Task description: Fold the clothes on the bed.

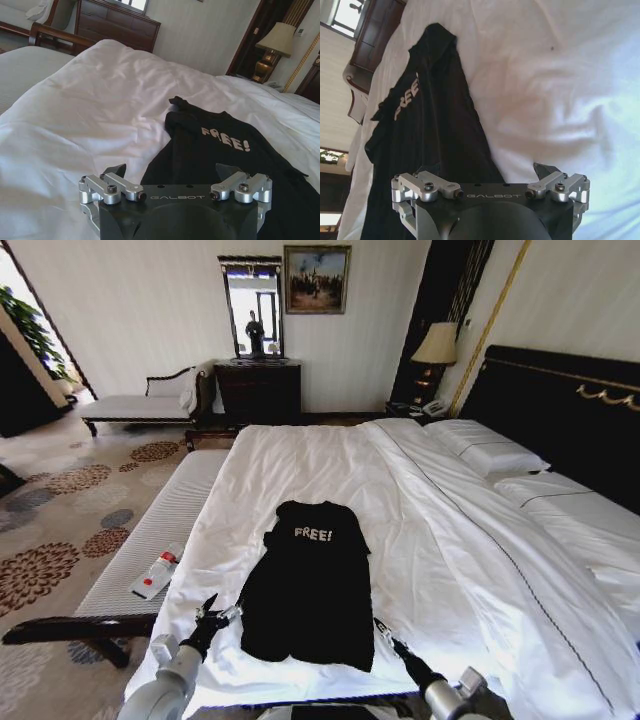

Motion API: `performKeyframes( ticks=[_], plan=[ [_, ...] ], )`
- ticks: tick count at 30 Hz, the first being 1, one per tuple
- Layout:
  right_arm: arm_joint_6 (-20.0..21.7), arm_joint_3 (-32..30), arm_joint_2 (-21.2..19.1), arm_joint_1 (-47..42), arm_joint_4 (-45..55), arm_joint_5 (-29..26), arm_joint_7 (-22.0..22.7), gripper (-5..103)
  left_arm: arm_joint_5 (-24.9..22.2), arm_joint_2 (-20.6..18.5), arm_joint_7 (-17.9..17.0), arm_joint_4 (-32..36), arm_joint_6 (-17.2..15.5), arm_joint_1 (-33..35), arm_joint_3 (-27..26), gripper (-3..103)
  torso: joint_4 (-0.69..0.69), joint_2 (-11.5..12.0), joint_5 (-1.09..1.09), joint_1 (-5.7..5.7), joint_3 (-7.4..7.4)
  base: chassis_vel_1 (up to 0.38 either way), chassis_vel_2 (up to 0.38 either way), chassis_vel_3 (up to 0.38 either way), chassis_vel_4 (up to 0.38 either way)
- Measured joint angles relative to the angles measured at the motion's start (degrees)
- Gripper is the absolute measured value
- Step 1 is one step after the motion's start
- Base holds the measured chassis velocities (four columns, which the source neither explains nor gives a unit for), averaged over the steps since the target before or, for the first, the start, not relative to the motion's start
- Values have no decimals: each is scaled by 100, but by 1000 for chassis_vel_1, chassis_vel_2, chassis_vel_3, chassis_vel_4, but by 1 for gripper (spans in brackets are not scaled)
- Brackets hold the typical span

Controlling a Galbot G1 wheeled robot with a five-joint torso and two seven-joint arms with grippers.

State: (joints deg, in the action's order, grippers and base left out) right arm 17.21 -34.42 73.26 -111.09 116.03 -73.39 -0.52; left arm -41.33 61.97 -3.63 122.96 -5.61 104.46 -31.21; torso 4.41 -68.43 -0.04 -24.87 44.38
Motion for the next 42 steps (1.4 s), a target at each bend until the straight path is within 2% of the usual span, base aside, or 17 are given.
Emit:
performKeyframes(
  ticks=[4,13,18,23,24,25,28,31,32,34,37,40,41,42],
  plan=[
    [105,124,-116,3,-416,-112,-117,100,100,53,-63,327,-147,41,133,100,0,0,2,0,0,0,0,0,0],
    [155,202,-77,-58,-329,-164,-220,100,118,55,-196,463,-243,-164,221,100,0,0,0,0,0,0,0,0,0],
    [162,321,-68,-45,-306,-119,-234,101,112,74,-216,532,-247,-103,163,100,0,0,0,0,0,0,0,0,0],
    [165,415,-4,-30,-327,-18,-248,97,66,130,-229,605,-234,52,-17,100,0,0,0,0,0,0,0,0,0],
    [175,421,7,-24,-326,-14,-248,92,19,141,-225,637,-231,92,-83,100,0,0,0,0,0,0,0,0,0],
    [175,421,7,-24,-326,-14,-248,92,19,141,-225,637,-231,92,-83,100,0,0,0,0,0,0,0,0,0],
    [195,427,16,-24,-300,10,-268,76,-42,185,-222,654,-212,125,-205,100,0,0,0,0,0,0,0,0,0],
    [200,431,30,-24,-275,19,-269,71,-67,253,-219,642,-194,131,-250,100,0,0,0,0,0,0,0,0,0],
    [201,432,35,-24,-262,20,-269,65,-89,292,-218,642,-191,144,-264,100,0,0,0,0,1,0,0,0,0],
    [207,435,35,-24,-257,28,-267,54,-108,331,-219,646,-189,161,-271,100,-1,0,0,0,0,0,0,0,0],
    [208,452,30,-37,-271,86,-262,49,-117,355,-232,647,-186,160,-248,100,0,0,1,0,0,0,0,0,0],
    [199,442,59,-80,-262,110,-254,33,-102,393,-244,609,-164,144,-166,100,0,0,0,0,0,0,0,0,0],
    [199,442,59,-80,-262,110,-254,33,-102,393,-244,609,-164,144,-166,100,0,0,0,0,0,0,0,0,0],
    [195,434,70,-100,-248,115,-252,27,-90,399,-246,595,-155,146,-143,100,0,0,0,0,0,0,0,0,0]
  ],
)
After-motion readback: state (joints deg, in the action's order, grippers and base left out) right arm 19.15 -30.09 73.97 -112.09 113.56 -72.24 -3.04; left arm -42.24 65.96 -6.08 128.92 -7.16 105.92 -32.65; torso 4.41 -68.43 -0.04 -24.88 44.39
